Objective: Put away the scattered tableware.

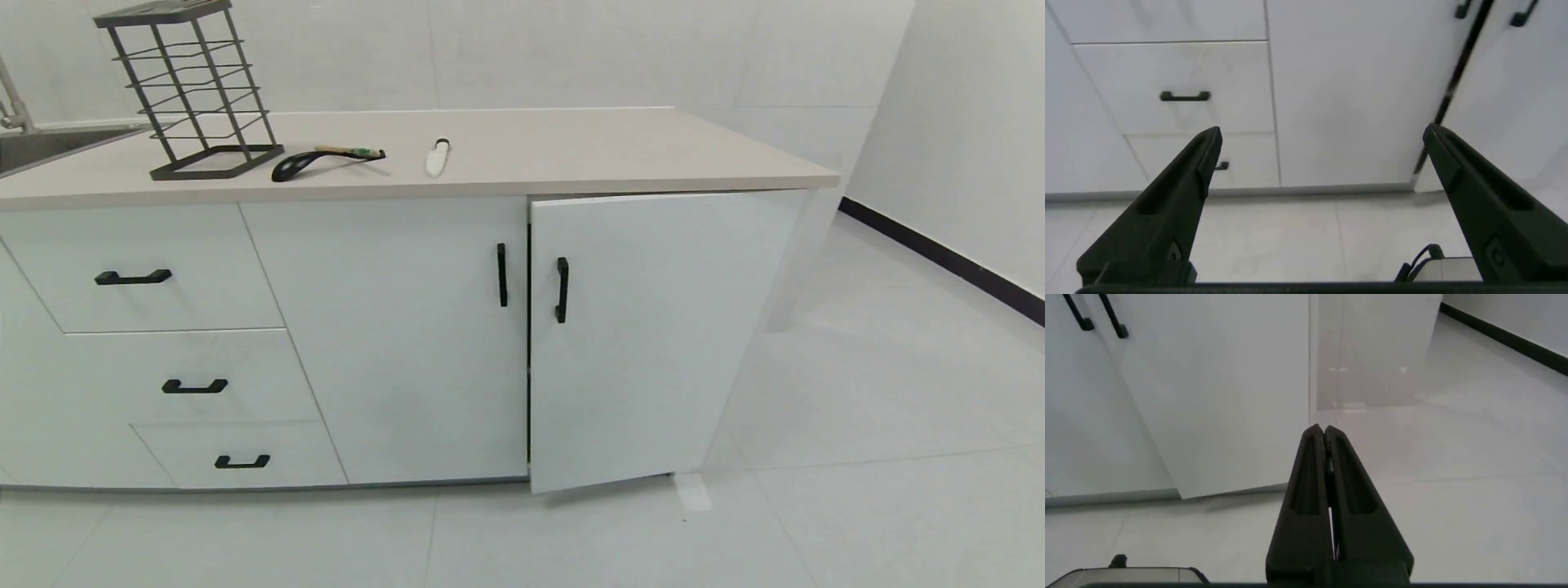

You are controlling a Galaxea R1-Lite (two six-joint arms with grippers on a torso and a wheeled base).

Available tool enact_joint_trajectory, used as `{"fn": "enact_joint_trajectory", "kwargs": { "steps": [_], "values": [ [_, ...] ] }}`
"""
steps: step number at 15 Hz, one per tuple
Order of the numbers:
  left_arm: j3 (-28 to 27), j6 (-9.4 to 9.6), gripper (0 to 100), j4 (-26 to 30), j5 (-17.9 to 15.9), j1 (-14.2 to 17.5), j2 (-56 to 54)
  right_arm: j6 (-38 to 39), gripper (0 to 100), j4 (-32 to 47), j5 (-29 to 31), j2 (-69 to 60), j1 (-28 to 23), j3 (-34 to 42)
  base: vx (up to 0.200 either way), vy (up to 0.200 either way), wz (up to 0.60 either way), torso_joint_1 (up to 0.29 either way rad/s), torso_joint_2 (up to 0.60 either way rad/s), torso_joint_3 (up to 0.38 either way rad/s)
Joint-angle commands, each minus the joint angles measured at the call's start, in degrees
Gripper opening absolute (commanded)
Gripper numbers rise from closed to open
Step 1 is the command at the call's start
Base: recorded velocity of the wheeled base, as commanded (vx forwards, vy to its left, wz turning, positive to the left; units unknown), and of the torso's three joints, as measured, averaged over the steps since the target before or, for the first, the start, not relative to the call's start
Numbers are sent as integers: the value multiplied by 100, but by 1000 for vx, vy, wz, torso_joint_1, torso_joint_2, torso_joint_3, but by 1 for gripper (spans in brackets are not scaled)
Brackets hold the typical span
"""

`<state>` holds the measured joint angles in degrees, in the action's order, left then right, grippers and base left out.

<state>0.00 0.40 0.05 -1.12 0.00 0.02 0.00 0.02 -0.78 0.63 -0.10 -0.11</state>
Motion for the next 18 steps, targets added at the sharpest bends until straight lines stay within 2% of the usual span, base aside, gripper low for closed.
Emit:
{"fn": "enact_joint_trajectory", "kwargs": {
  "steps": [1, 4, 16, 18],
  "values": [
    [0, 4, 100, -5, -2, 0, 6, 0, 0, -2, -1, 42, 1, 2, 0, 0, 600, -2, 2, 2],
    [0, 4, 100, -5, -2, 0, 6, 26, 0, 6, -27, 42, 1, 2, 0, 0, 0, 0, 0, 0],
    [0, 4, 100, -5, -2, 0, 6, -62, 0, 6, -10, 42, 1, -7, 0, 200, 0, 2, 3, 4],
    [0, 4, 100, -5, -2, 0, 6, -193, 0, 6, 16, 42, 1, -7, 0, 200, 600, 5, 0, 2]
  ]
}}
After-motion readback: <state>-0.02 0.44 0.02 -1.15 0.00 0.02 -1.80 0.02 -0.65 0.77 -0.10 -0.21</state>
